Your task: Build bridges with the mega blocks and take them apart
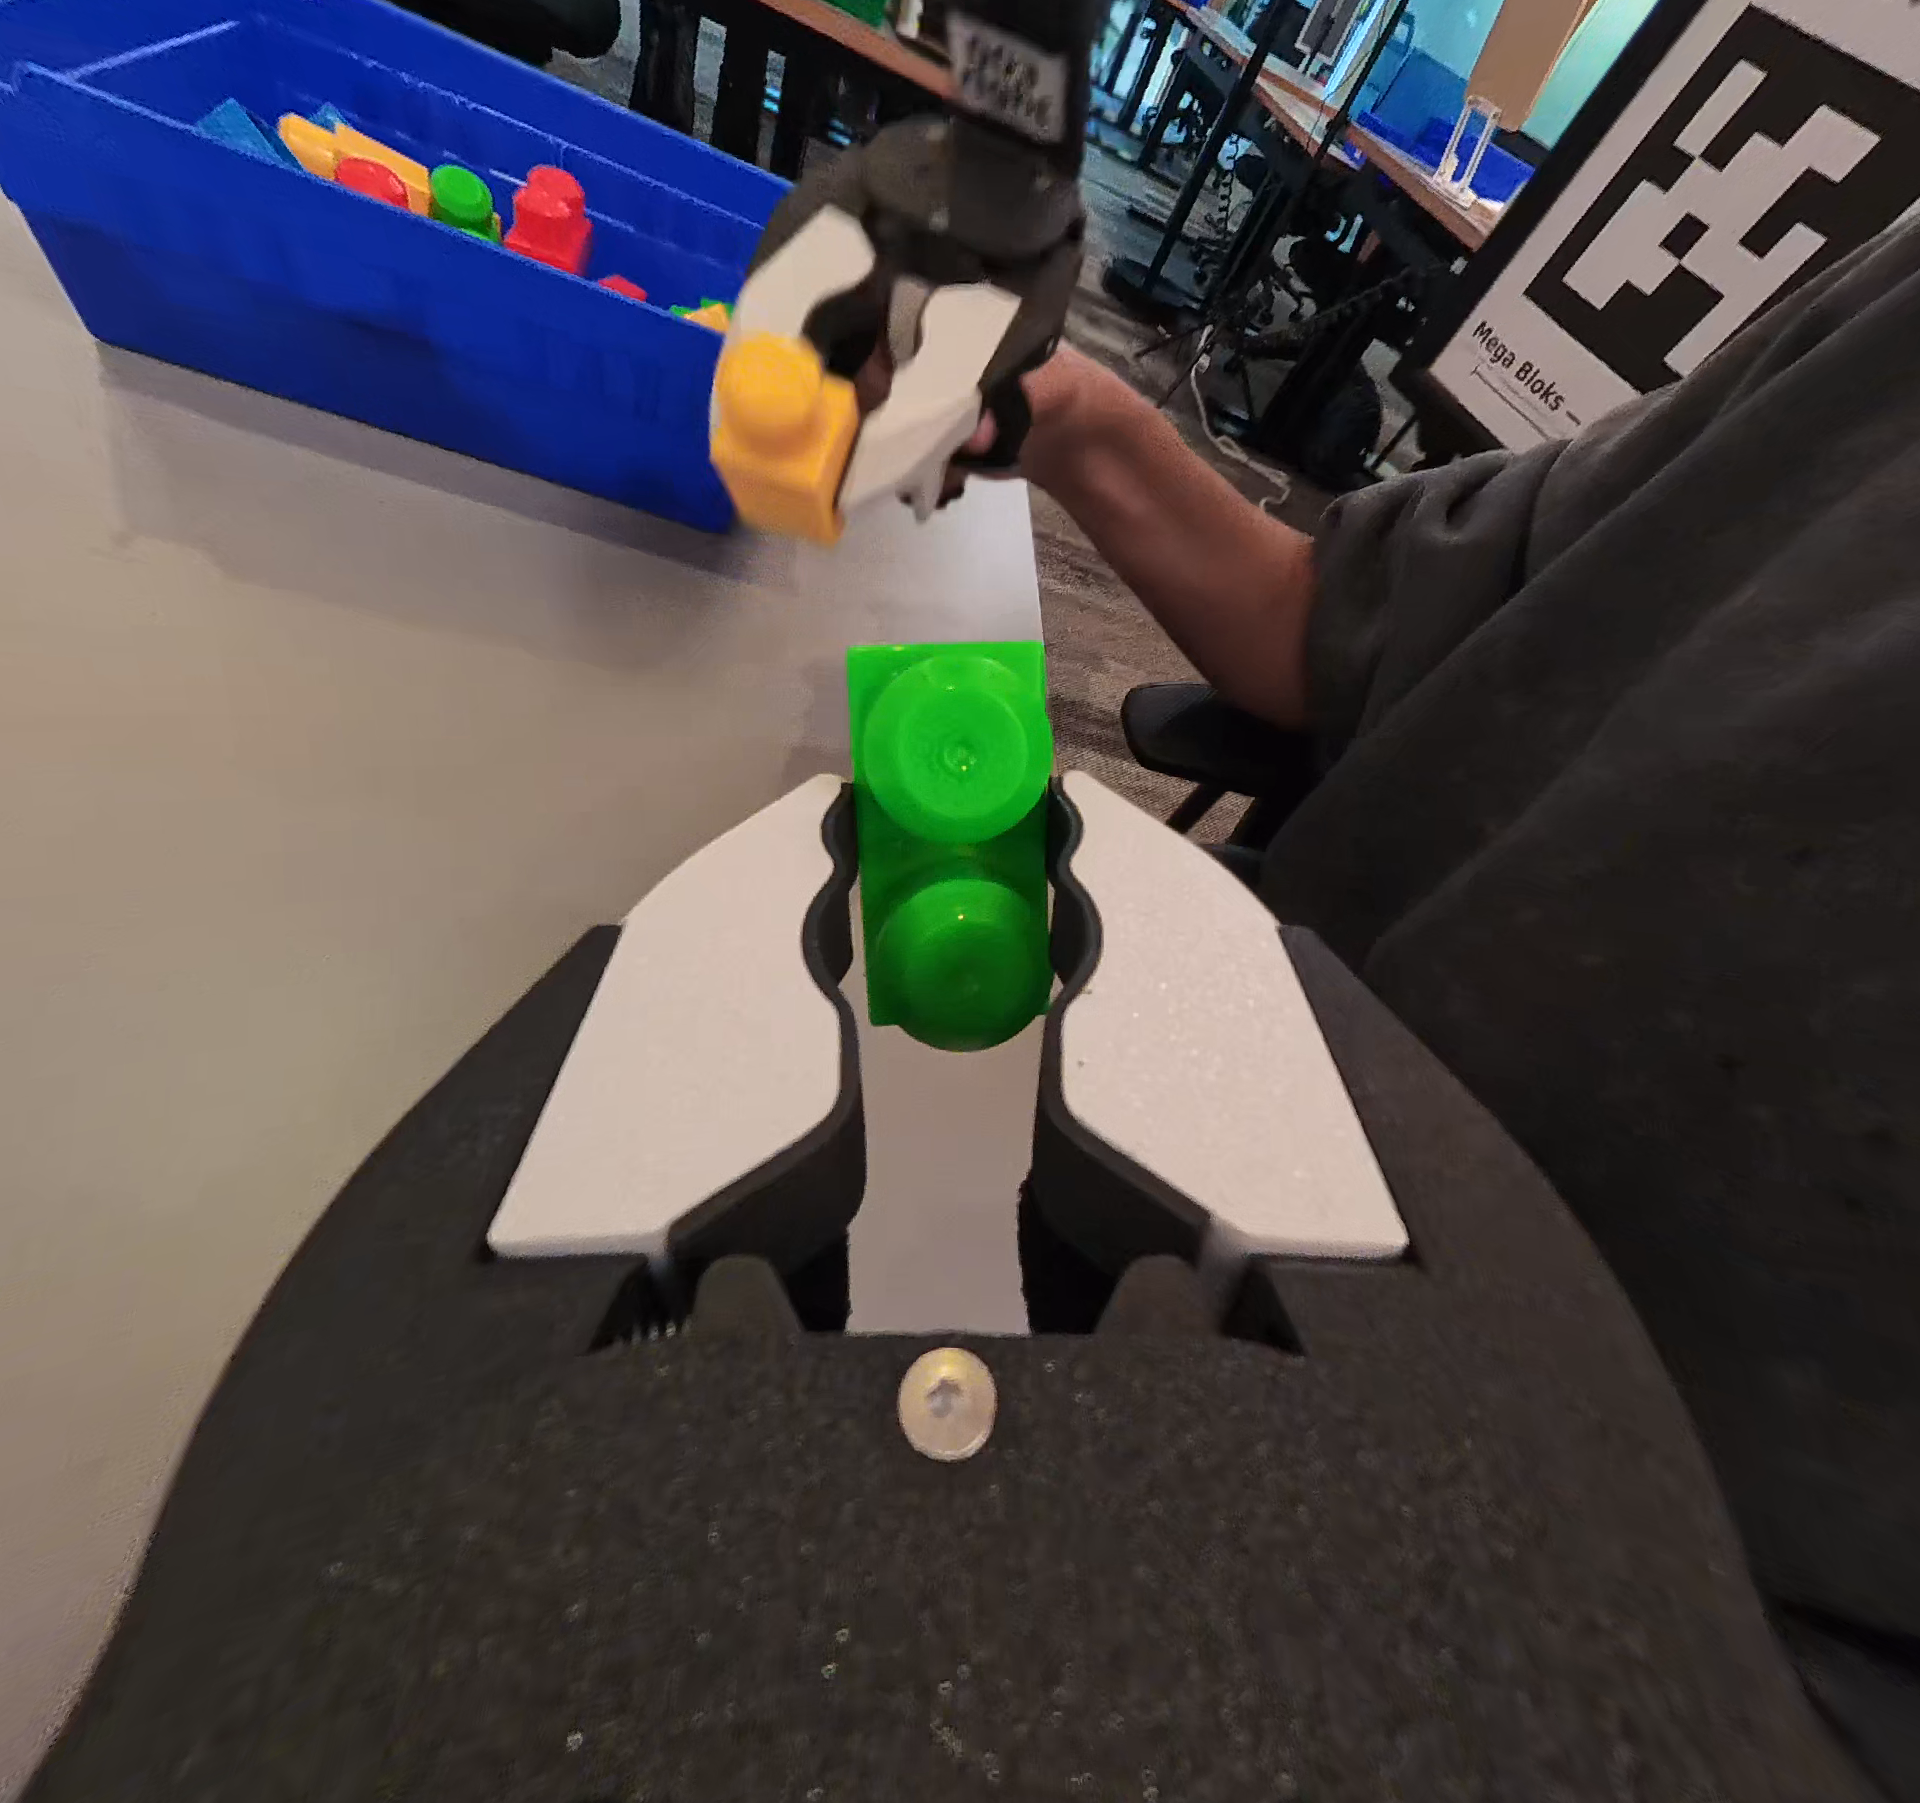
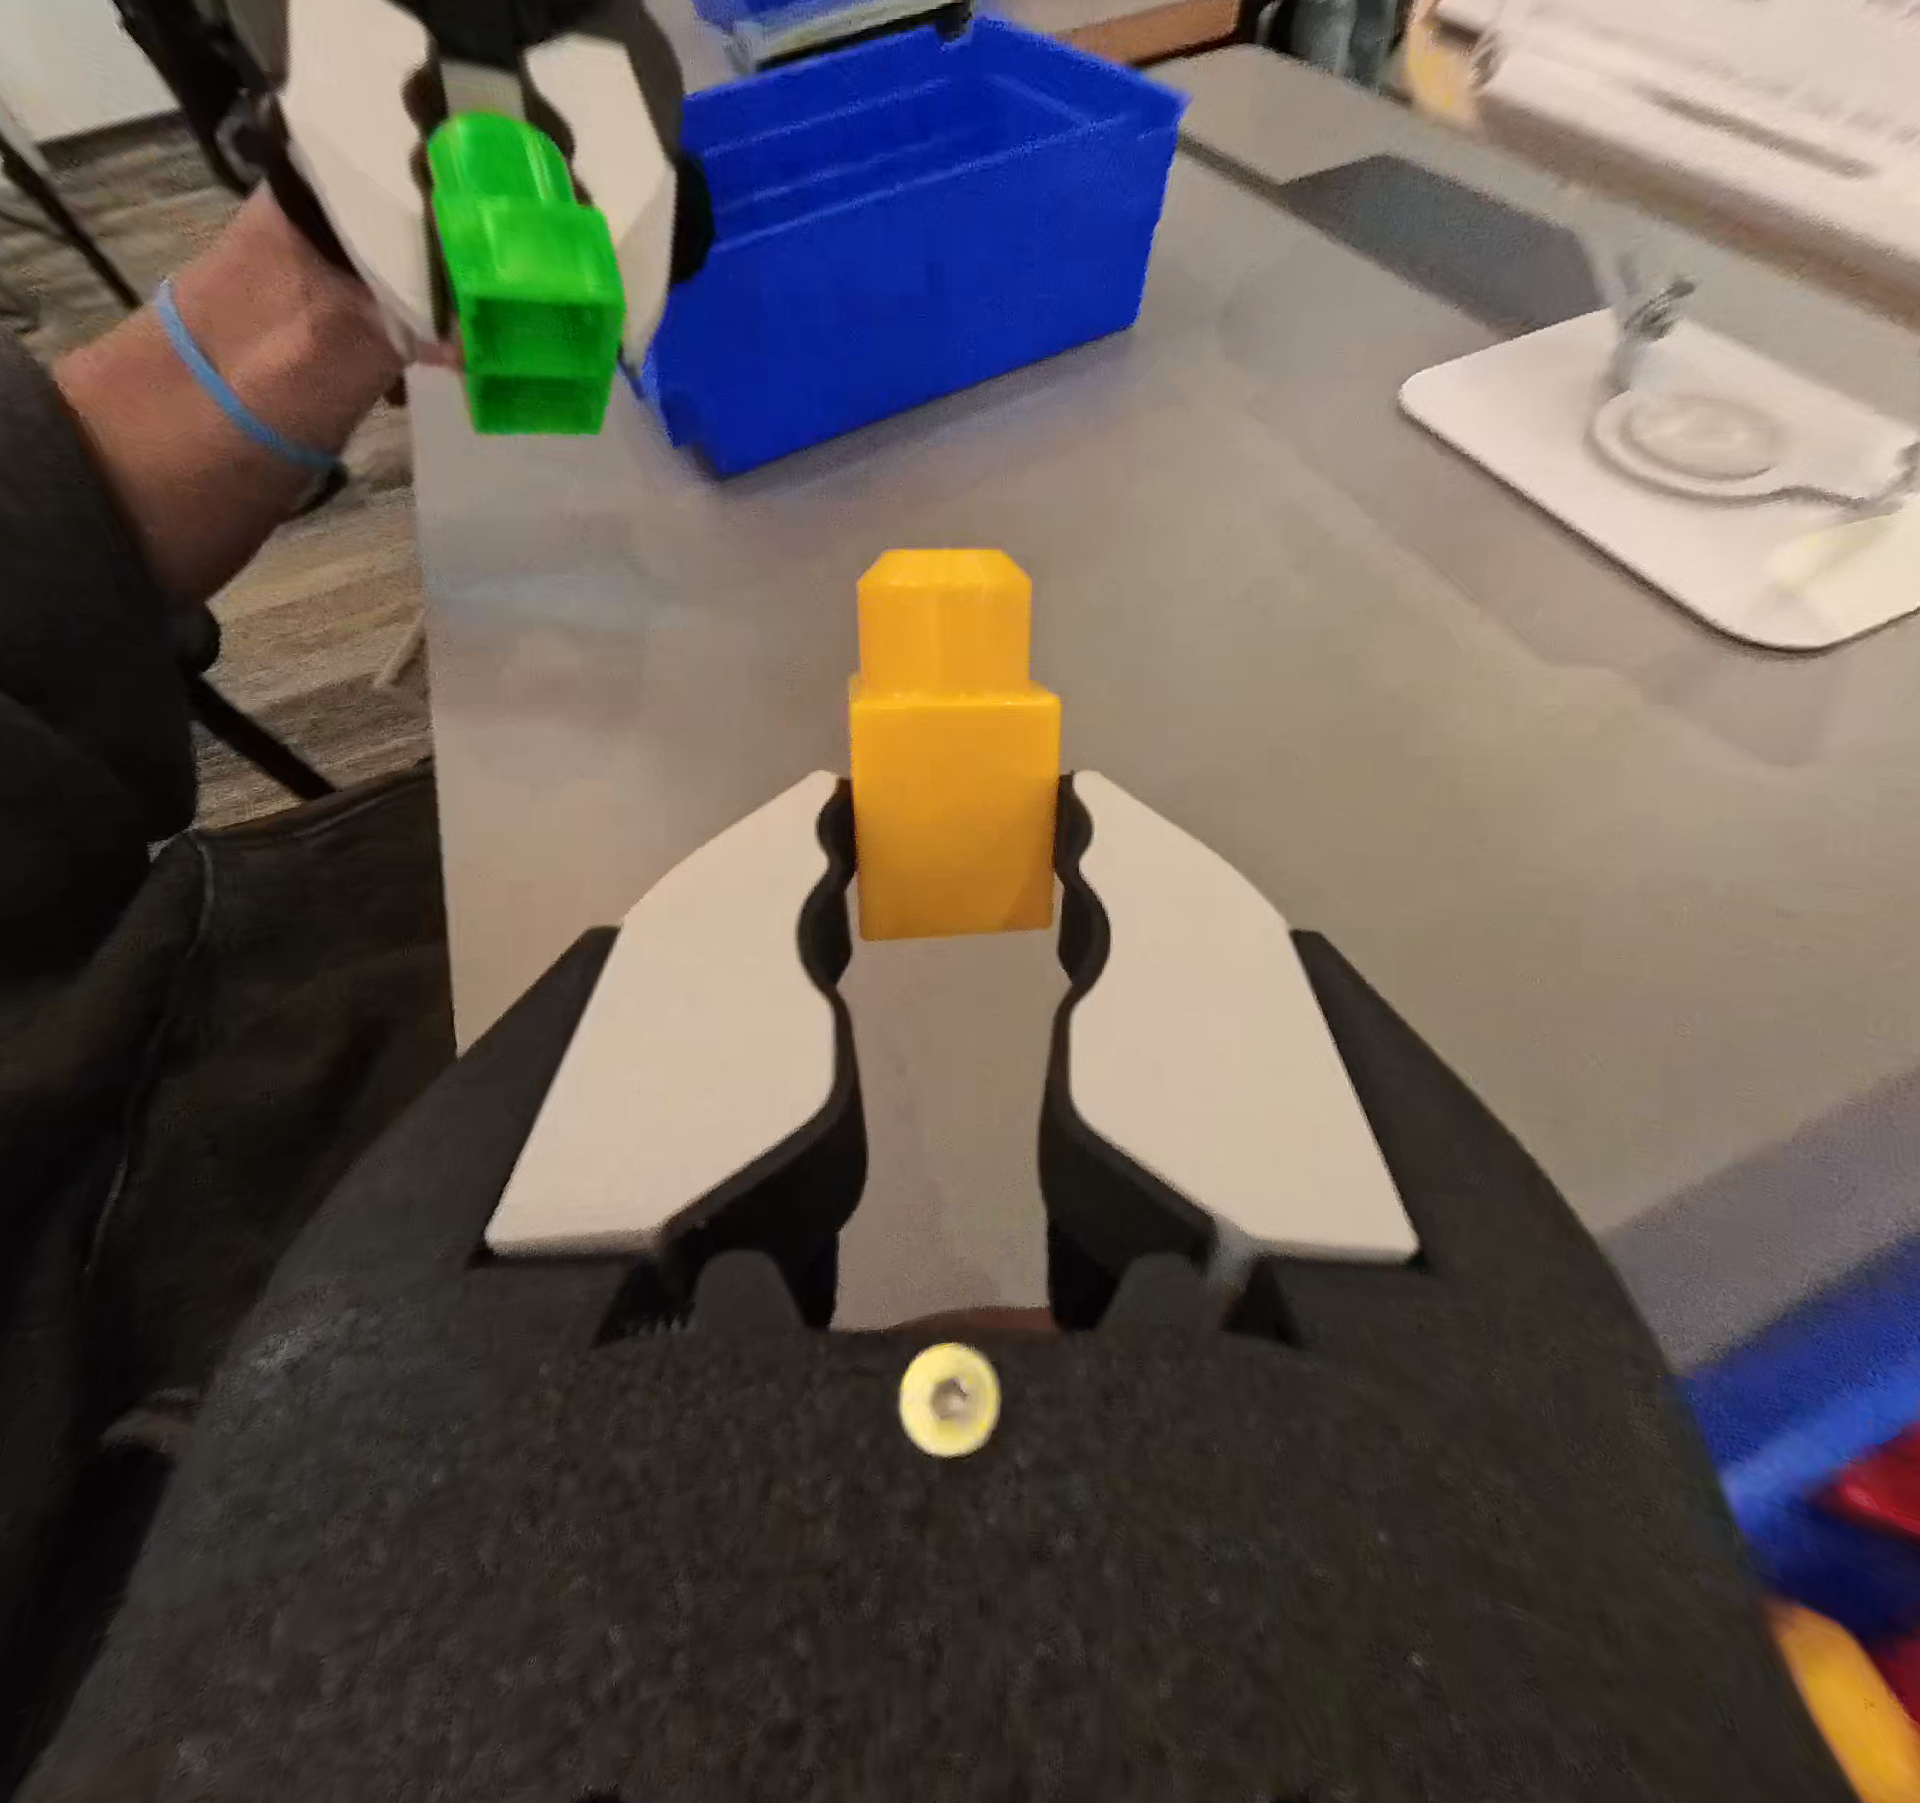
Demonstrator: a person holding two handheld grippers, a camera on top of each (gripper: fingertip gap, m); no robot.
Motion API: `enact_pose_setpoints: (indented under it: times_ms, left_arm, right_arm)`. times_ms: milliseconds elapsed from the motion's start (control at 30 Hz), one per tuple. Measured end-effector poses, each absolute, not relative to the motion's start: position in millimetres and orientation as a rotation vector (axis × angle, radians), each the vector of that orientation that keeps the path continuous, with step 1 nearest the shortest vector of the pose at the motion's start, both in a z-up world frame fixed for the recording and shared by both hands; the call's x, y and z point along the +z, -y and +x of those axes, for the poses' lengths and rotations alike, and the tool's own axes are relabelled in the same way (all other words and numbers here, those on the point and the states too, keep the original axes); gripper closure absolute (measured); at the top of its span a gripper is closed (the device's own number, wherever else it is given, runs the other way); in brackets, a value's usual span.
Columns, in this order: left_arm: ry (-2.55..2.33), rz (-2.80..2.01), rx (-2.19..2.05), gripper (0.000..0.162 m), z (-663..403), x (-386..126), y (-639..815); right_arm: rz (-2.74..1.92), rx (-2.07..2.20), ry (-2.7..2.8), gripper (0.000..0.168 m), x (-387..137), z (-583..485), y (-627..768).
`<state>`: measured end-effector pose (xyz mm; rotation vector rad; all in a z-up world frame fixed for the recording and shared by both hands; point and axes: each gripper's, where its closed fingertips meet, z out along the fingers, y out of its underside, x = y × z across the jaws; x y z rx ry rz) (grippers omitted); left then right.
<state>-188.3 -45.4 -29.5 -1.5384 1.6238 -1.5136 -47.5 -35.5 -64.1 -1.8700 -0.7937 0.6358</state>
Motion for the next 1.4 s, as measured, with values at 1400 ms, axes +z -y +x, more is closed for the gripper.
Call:
enact_pose_setpoints:
  times_ms: [1400]
  left_arm:
    - [-1.655,-1.597,-1.501,0.128,-182,-39,49]
  right_arm:
    - [-2.636,-0.336,0.069,0.131,-117,330,-98]
